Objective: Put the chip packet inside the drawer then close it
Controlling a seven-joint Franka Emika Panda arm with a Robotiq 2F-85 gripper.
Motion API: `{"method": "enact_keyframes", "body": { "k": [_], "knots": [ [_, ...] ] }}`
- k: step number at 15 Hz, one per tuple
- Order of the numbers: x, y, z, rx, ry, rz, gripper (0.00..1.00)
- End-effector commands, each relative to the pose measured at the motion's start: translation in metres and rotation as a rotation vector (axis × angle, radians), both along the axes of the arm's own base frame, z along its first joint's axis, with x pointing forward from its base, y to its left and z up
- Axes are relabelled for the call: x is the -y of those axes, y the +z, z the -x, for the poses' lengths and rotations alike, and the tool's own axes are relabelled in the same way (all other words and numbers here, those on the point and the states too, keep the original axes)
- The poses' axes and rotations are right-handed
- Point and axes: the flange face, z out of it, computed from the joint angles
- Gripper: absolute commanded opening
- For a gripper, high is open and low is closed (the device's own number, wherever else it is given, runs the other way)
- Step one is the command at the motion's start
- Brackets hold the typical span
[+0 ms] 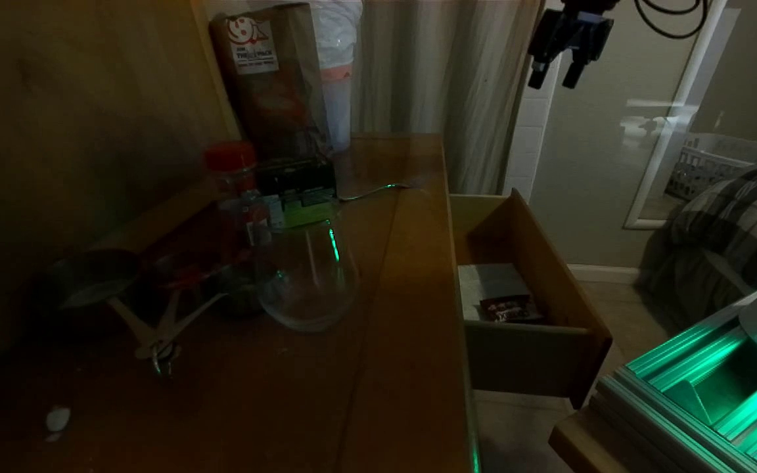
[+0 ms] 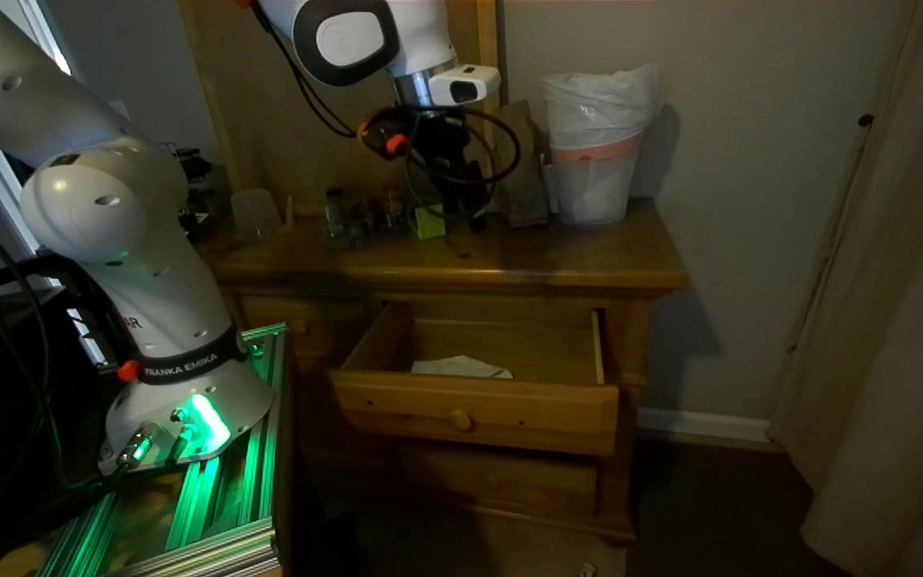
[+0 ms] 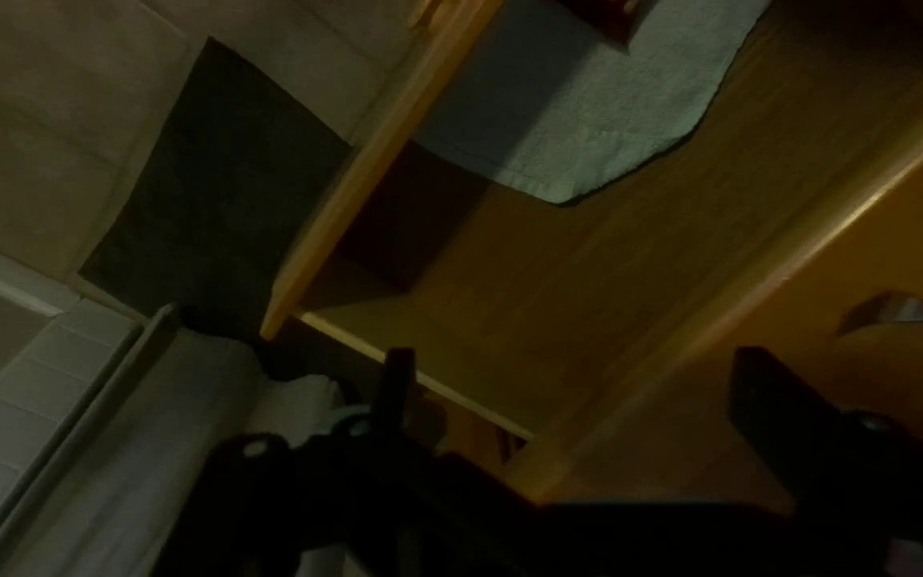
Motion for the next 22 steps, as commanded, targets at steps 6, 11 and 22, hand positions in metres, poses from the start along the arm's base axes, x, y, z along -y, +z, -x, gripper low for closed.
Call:
{"method": "enact_keyframes", "body": {
  "k": [6,11,22],
  "knots": [
    [0.026,-0.031,-0.002,-0.064,-0.042,-0.016,1.00],
    [0.113,-0.079,0.005,-0.130,-0.261,-0.081,1.00],
    [0.185,-0.194,0.011,-0.221,-0.476,-0.436,0.38]
  ]
}}
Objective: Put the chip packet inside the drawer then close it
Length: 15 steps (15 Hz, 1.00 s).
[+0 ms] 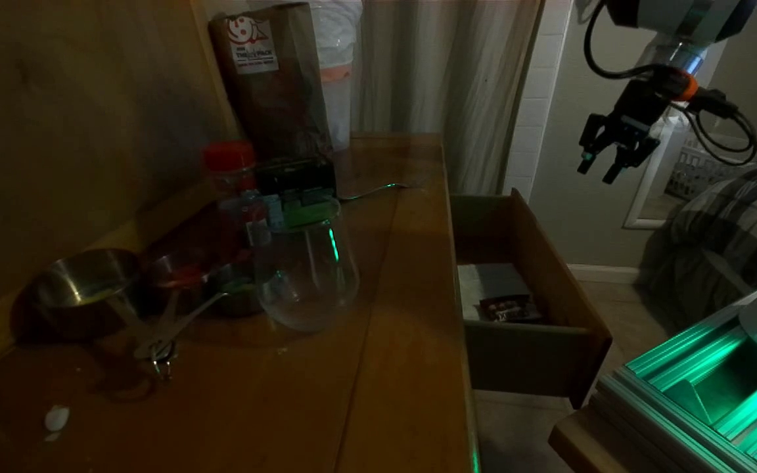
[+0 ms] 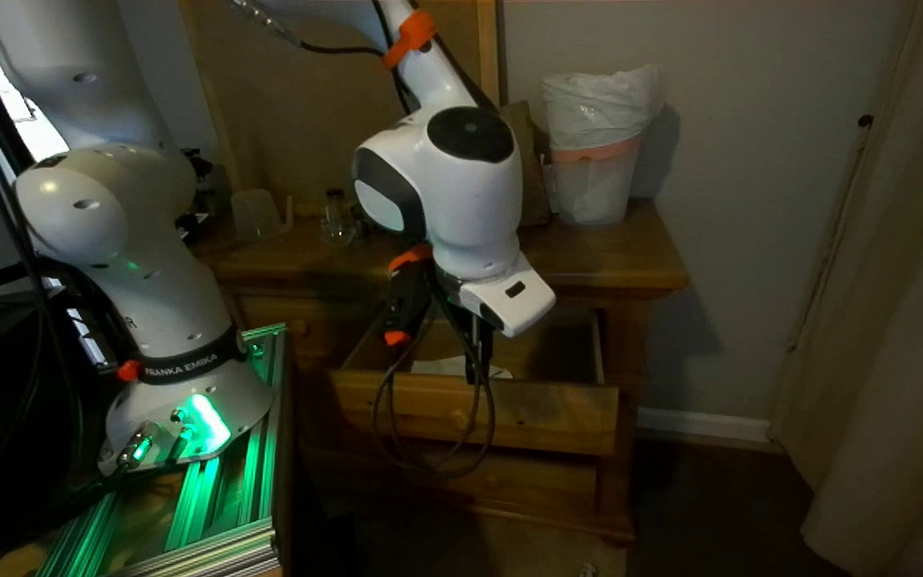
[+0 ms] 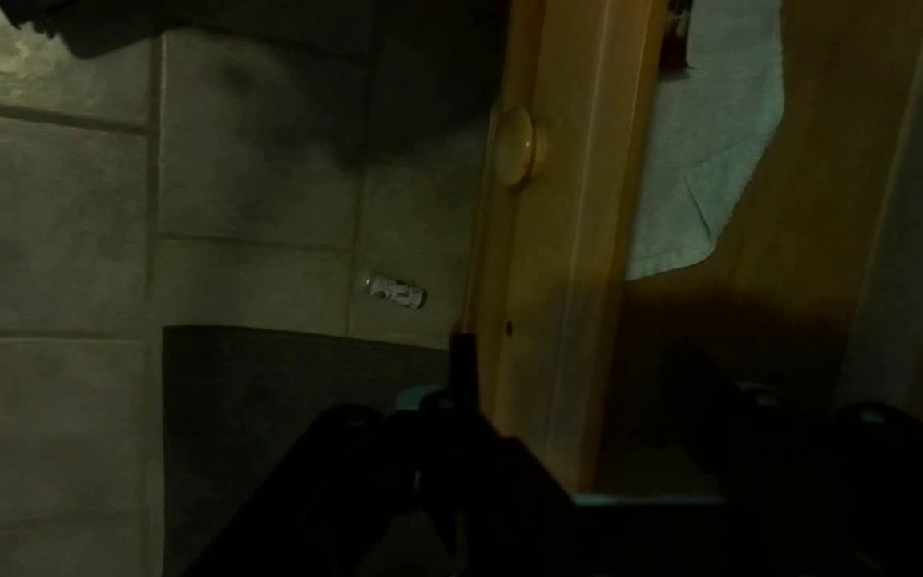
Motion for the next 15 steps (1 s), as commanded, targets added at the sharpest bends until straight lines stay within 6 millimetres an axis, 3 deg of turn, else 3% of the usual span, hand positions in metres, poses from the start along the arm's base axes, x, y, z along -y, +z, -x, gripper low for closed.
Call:
{"method": "enact_keyframes", "body": {
  "k": [1,5,6,10,15],
  "knots": [
    [0.015,-0.038,-0.015,0.005,-0.044,-0.096,0.31],
    [0.024,-0.077,-0.026,0.027,-0.117,-0.166,0.03],
    [0.026,-0.091,-0.027,0.030,-0.130,-0.172,0.01],
    [0.018,-0.130,-0.036,0.033,-0.150,-0.211,0.00],
    [0.004,-0.162,-0.046,0.015,-0.212,-0.315,0.00]
  ]
}}
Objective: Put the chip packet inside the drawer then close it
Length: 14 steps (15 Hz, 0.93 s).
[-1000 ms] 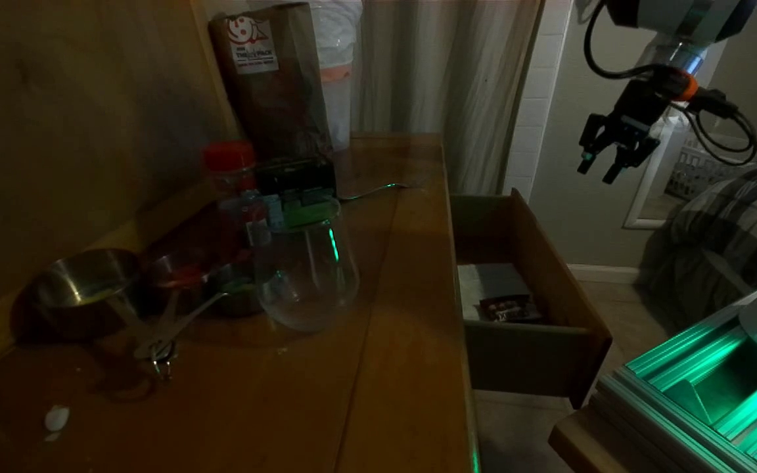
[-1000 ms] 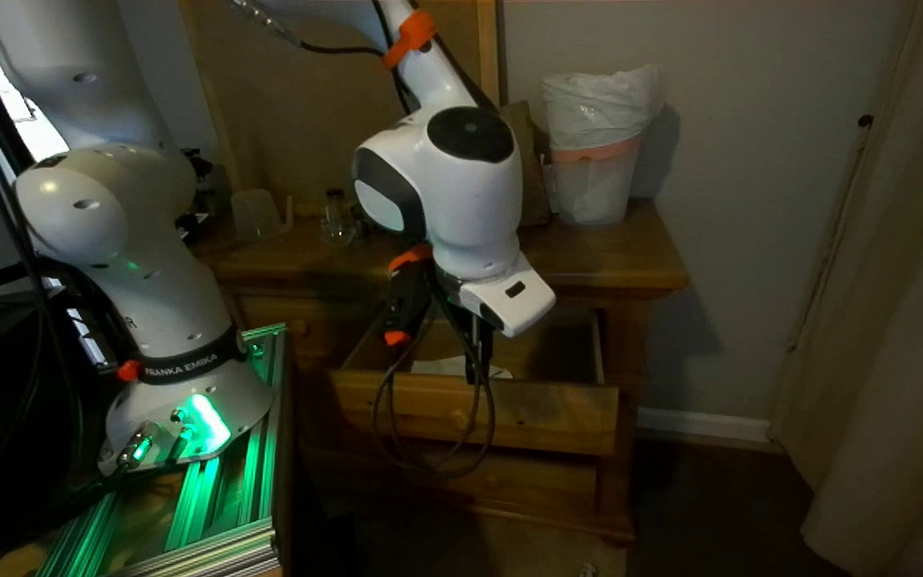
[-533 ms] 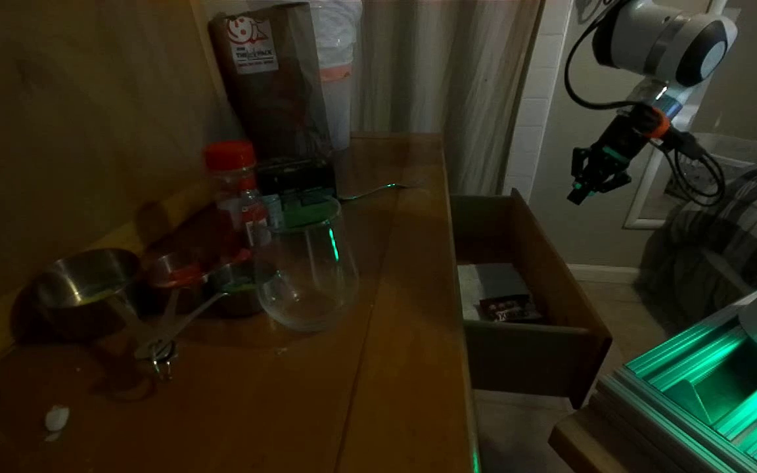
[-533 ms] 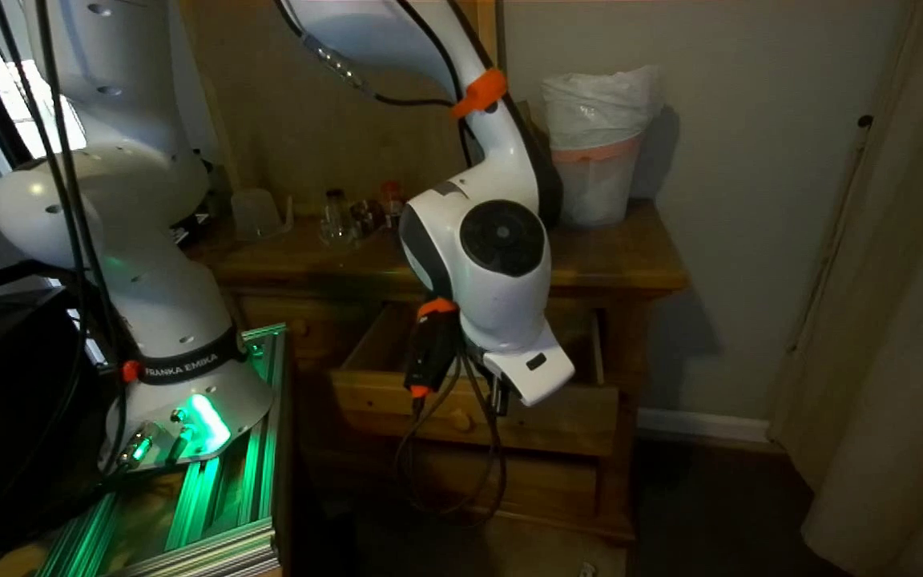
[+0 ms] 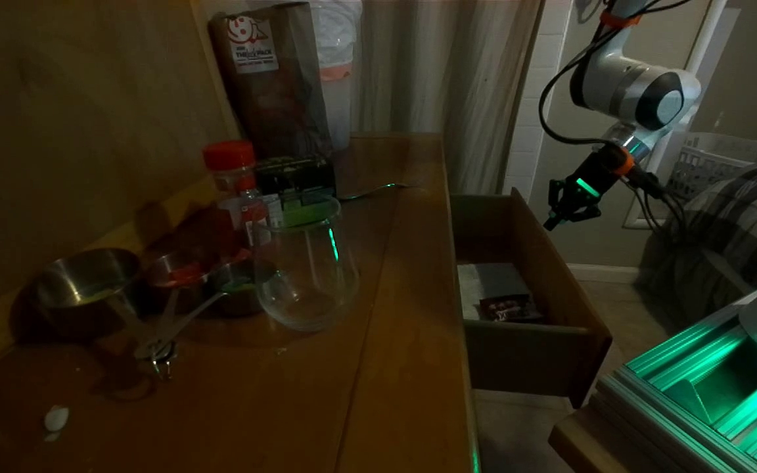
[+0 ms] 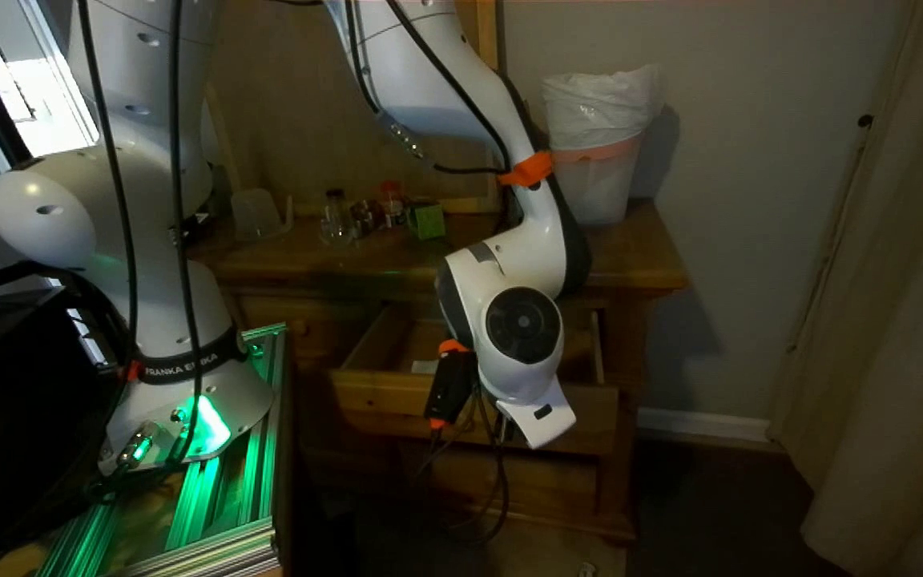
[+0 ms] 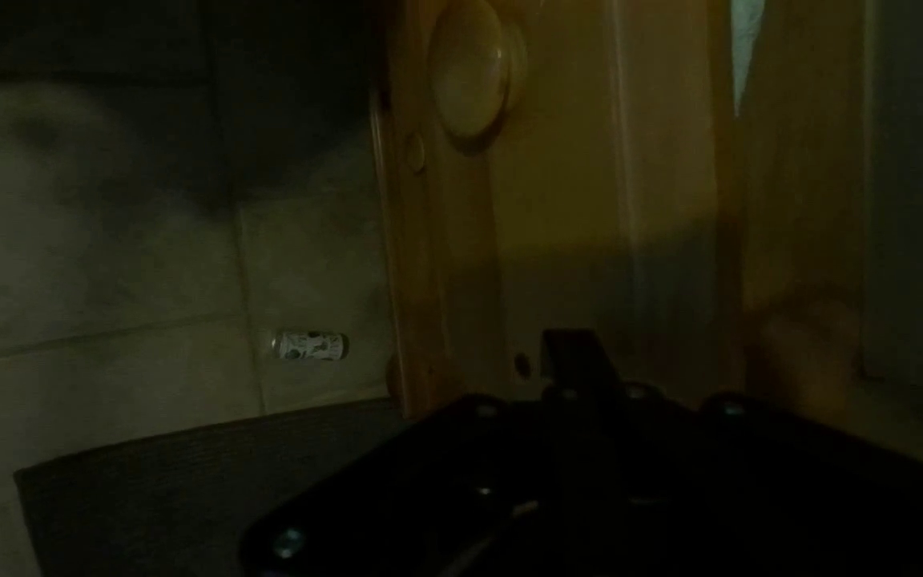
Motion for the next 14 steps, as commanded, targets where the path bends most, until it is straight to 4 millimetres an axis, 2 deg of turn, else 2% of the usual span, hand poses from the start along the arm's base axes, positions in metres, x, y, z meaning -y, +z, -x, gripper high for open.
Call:
{"method": "enact_keyframes", "body": {
  "k": [1,9,14],
  "knots": [
    [-0.001,-0.020,-0.011,0.023,-0.046,-0.081,0.00],
    [-0.007,-0.040,-0.010,0.019,-0.175,-0.251,0.00],
    [-0.021,-0.048,-0.005,0.005,-0.235,-0.331,0.00]
  ]
}}
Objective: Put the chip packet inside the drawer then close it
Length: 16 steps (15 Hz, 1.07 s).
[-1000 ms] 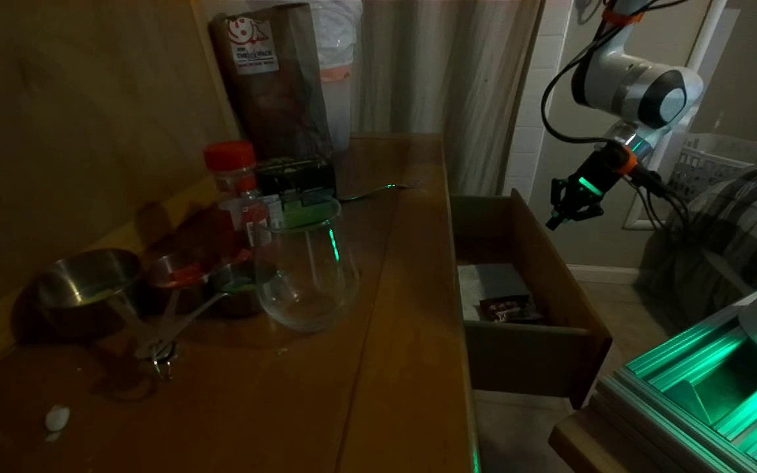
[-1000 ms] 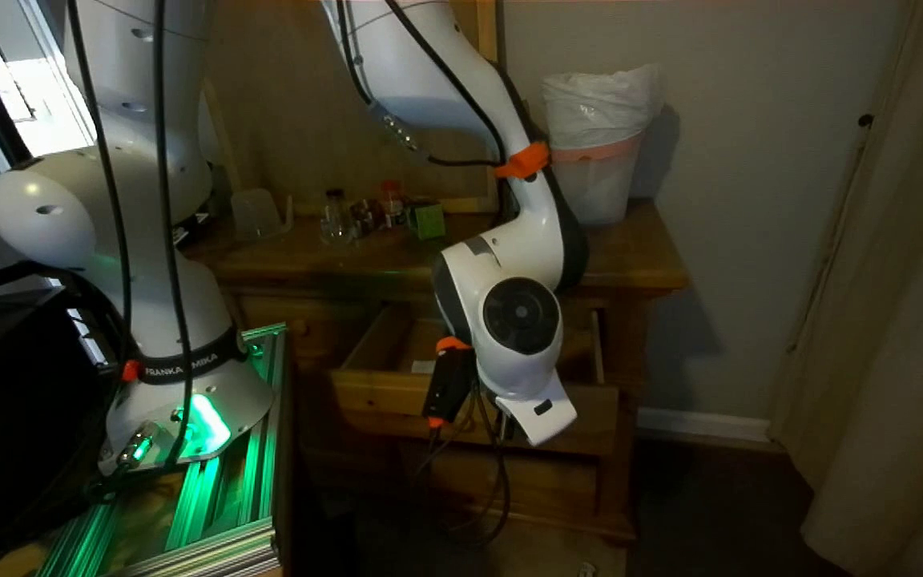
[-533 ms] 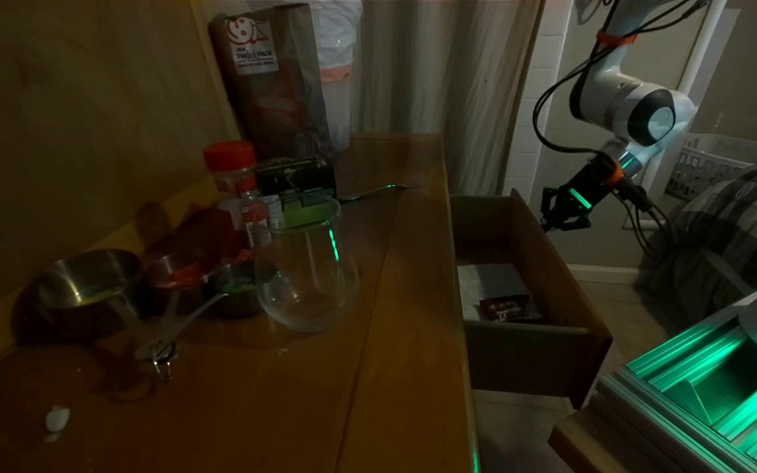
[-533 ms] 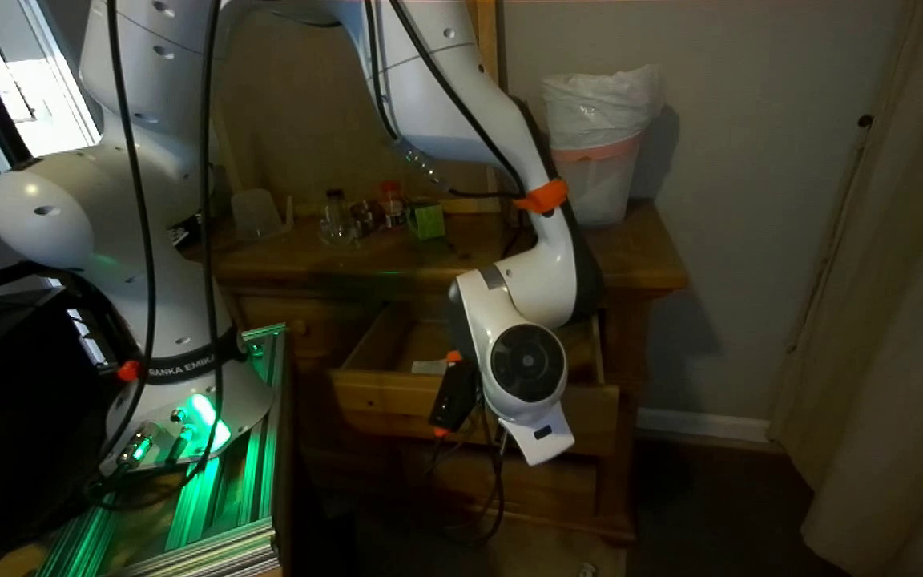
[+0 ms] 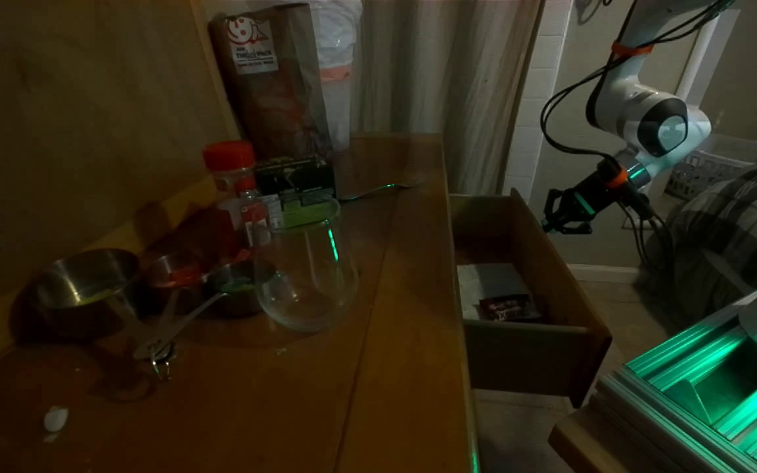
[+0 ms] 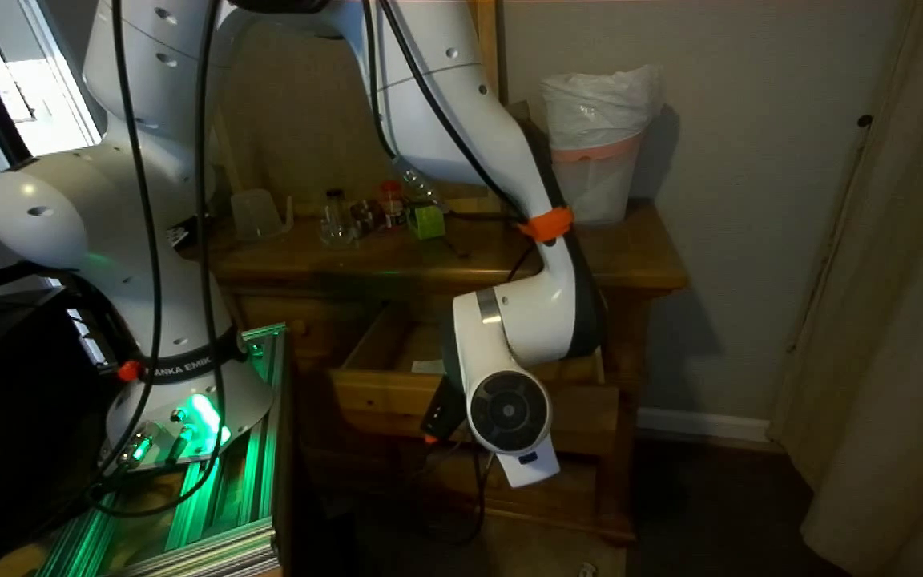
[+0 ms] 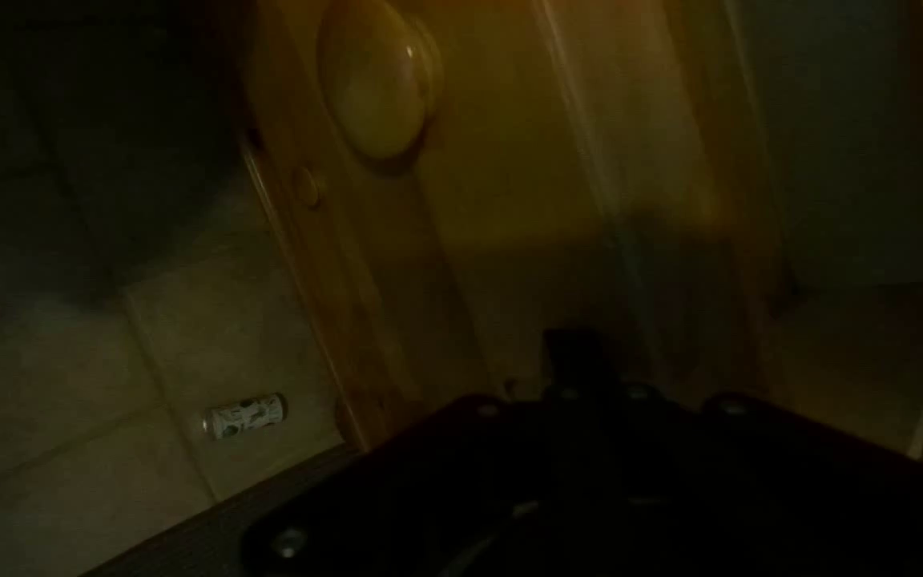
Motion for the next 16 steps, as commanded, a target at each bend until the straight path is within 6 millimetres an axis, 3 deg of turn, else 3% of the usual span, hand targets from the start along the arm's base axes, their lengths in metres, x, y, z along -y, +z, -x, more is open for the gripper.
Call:
{"method": "enact_keyframes", "body": {
  "k": [1,10,14,16],
  "knots": [
    [-0.034,-0.008,-0.014,0.013,-0.039,-0.117,0.00],
    [-0.062,-0.010,-0.009,-0.013,-0.053,-0.228,0.00],
    [-0.120,-0.014,-0.022,-0.015,0.022,-0.351,0.00],
    [-0.139,-0.016,-0.028,-0.020,0.059,-0.381,0.00]
  ]
}}
